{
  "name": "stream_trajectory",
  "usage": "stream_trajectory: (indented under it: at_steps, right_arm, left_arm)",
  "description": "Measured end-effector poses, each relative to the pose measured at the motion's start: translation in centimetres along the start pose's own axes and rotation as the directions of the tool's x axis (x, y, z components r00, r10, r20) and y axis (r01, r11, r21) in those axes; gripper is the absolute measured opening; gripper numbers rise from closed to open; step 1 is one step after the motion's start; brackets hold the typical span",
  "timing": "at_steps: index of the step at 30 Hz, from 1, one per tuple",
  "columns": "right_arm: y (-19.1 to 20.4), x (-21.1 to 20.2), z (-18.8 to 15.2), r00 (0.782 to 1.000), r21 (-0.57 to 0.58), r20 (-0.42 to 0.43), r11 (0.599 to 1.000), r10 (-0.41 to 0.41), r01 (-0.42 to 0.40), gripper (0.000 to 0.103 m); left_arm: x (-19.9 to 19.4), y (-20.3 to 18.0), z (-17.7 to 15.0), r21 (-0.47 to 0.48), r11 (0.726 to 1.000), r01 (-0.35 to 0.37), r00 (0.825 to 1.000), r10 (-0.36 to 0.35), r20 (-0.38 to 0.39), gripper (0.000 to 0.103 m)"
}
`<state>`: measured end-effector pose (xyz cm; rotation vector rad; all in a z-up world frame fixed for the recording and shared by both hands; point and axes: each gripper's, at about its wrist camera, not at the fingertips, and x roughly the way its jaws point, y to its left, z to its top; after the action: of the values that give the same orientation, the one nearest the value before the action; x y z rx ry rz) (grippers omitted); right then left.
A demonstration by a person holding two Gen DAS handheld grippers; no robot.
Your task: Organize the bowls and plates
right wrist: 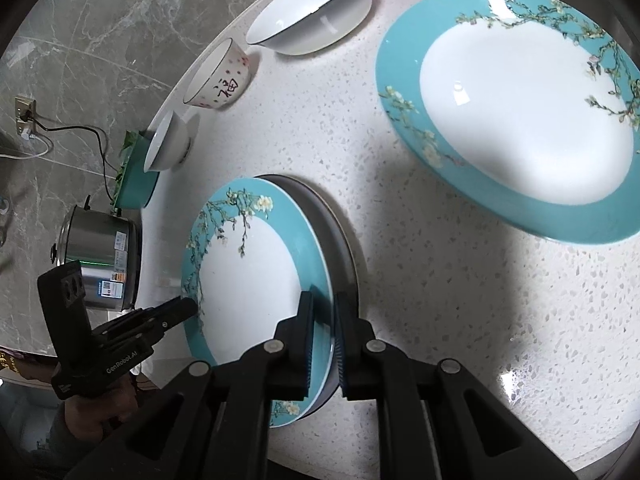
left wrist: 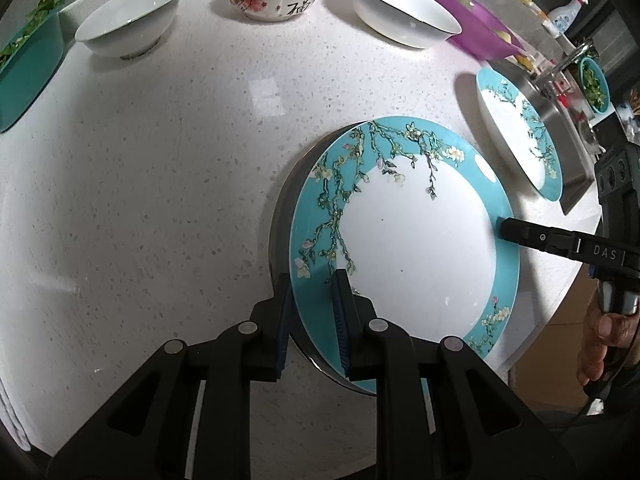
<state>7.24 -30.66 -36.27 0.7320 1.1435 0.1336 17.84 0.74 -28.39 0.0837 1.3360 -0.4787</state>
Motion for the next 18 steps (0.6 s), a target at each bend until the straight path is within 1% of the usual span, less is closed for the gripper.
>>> stream_trajectory:
  at_steps: [4, 9, 12, 15, 16, 18]
  right_arm:
    - [0.3, 0.0, -0.1, 1.0, -0.017, 0.011, 1.0, -0.021, 0.021, 0.013]
    - [1.0, -0.1, -0.2, 0.997, -0.066, 0.033, 0.995, -0.075, 0.077, 0.013]
    - [1.5, -0.1, -0.5, 0.992, -0.1, 0.049, 0.988, -0.113, 0.118, 0.013]
    - [2.1, 0.0, -0.8, 0.986, -0.137, 0.067, 0.977, -0.154, 0.162, 0.015]
    - [2.2, 0.0, -0.8, 0.984, -0.146, 0.072, 0.974, -0.162, 0.172, 0.015]
    - [2.7, 0.1, -1.0, 0.977, -0.177, 0.09, 0.962, -0.194, 0.207, 0.018]
  left_arm:
    - [-0.1, 0.0, 0.2, 0.027, 0.999, -0.023, 1.0, 0.023, 0.008, 0.018]
    - [0.1, -0.9, 0.1, 0.093, 0.992, -0.083, 0.996, 0.081, 0.027, 0.018]
    - [0.1, -1.0, -0.1, 0.12, 0.988, -0.102, 0.994, 0.098, 0.037, 0.018]
    - [0.1, -1.1, -0.2, 0.139, 0.984, -0.109, 0.994, 0.104, 0.046, 0.018]
    - [0.0, -1.0, -0.2, 0.142, 0.984, -0.11, 0.993, 0.104, 0.048, 0.02]
    - [-0.1, -0.9, -0.3, 0.147, 0.983, -0.11, 0.993, 0.103, 0.054, 0.02]
